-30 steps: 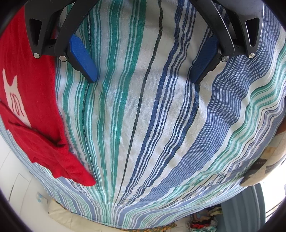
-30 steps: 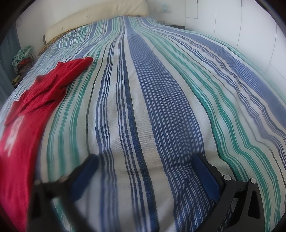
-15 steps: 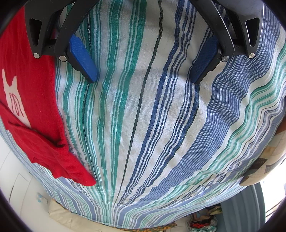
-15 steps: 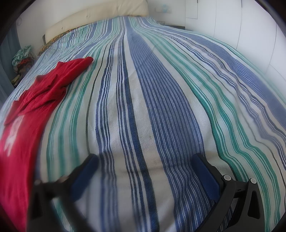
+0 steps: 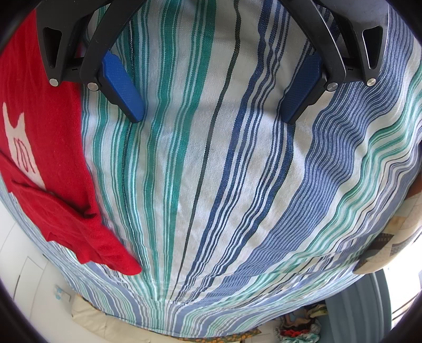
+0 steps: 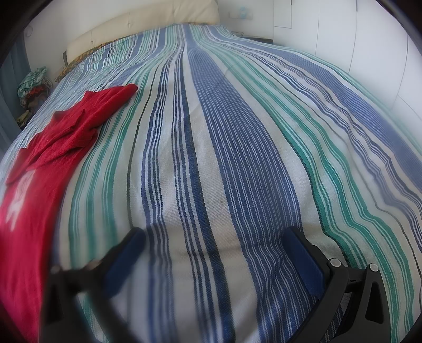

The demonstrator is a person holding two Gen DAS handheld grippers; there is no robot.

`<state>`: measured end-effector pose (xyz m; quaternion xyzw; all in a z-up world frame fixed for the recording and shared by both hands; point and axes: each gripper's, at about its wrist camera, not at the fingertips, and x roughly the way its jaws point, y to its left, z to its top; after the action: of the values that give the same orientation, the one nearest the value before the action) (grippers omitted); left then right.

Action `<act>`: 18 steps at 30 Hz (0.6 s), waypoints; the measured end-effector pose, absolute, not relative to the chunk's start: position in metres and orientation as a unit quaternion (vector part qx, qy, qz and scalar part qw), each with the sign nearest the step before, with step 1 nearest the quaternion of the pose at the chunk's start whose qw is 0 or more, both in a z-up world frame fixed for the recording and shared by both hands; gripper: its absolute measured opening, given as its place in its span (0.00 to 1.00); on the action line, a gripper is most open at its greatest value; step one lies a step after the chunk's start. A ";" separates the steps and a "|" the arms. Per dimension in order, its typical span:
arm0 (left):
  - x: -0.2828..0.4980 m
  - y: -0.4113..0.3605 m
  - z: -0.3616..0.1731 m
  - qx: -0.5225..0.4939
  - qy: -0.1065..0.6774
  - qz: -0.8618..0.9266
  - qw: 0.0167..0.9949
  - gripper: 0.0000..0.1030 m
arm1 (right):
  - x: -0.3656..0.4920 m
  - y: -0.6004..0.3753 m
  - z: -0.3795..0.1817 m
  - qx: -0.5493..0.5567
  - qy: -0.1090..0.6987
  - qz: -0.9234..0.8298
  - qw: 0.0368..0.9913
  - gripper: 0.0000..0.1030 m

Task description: Fold small clothes

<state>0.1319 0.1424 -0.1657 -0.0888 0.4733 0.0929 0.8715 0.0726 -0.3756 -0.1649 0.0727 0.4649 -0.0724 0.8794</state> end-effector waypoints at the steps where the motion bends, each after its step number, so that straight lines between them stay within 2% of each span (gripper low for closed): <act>1: 0.132 0.142 -0.165 -0.089 0.473 0.093 0.872 1.00 | 0.073 -0.376 -0.165 0.073 0.465 -0.072 0.879 1.00; 18: 0.132 0.142 -0.165 -0.087 0.472 0.094 0.872 1.00 | 0.072 -0.375 -0.165 0.072 0.465 -0.073 0.880 1.00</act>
<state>0.1320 0.1421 -0.1651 -0.0868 0.4717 0.0944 0.8724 0.0725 -0.3755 -0.1647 0.0715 0.4645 -0.0732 0.8796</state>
